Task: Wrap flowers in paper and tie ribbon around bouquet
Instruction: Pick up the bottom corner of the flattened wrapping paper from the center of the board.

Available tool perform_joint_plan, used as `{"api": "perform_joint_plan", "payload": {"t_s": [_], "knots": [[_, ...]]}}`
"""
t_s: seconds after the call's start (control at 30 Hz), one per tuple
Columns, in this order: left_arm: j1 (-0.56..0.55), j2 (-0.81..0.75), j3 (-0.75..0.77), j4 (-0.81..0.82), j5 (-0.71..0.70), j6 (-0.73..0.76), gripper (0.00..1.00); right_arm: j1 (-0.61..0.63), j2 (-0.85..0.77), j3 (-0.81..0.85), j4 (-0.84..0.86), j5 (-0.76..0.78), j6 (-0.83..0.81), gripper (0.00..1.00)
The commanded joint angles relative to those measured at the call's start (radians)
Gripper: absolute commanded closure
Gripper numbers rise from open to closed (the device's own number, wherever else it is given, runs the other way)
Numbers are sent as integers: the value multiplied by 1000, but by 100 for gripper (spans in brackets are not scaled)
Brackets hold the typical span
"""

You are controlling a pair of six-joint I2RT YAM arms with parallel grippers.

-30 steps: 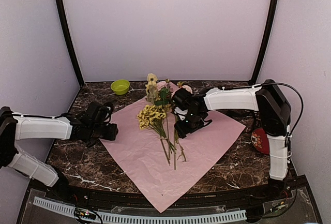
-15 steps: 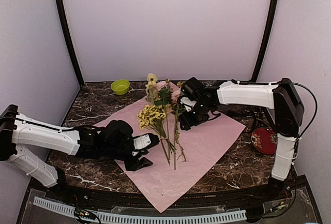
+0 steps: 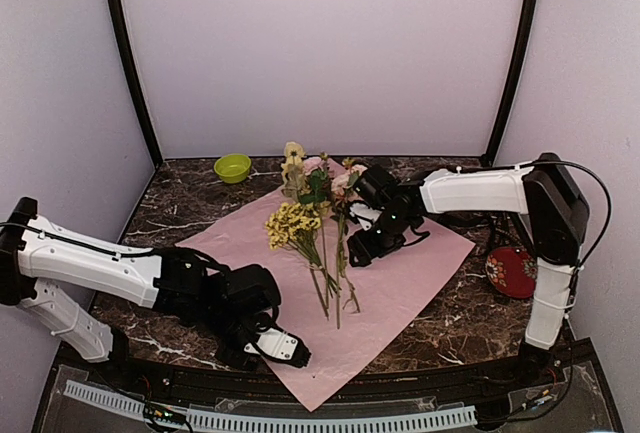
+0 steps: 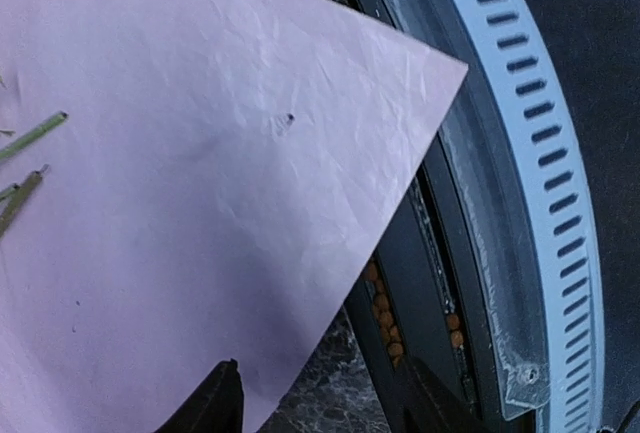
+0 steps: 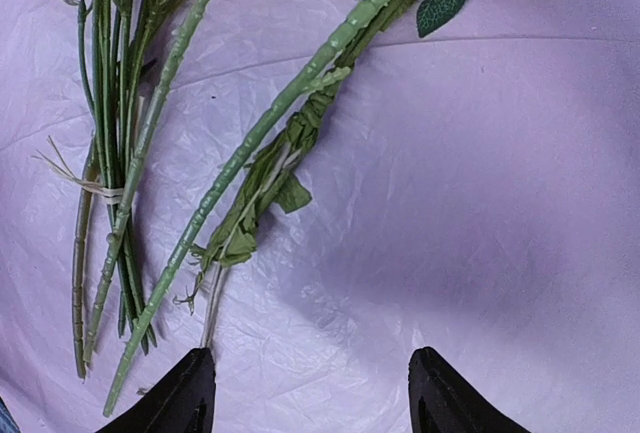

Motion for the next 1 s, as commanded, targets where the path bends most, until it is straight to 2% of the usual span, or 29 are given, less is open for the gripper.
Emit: {"api": "perform_joint_plan", "payload": {"t_s": [0.0,0.1,0.23,0.43,0.5,0.7,0.77,0.83,0.97], "knots": [[-16,26,-47,-121,-162,148,46,4,-55,-41,50,-37,-19,34],[-16,14,-115,-7,-219,211,44,6,-59,-78,84,-73,-10,34],[-18,61,-147,51,-326,253,44,10,-51,-99,102,-82,9,34],[-18,117,-160,156,-431,259,49,14,-58,-115,113,-88,17,34],[-17,104,-163,204,-430,250,51,13,-57,-114,112,-91,18,34],[-16,29,-203,291,-308,220,50,16,-54,-112,106,-91,21,34],[-17,9,-224,328,-286,211,59,18,-54,-114,103,-95,21,34],[-16,11,-228,348,-291,186,75,18,-58,-118,100,-97,24,35],[-14,46,-188,302,-293,124,100,19,-62,-129,97,-102,25,34]]}}
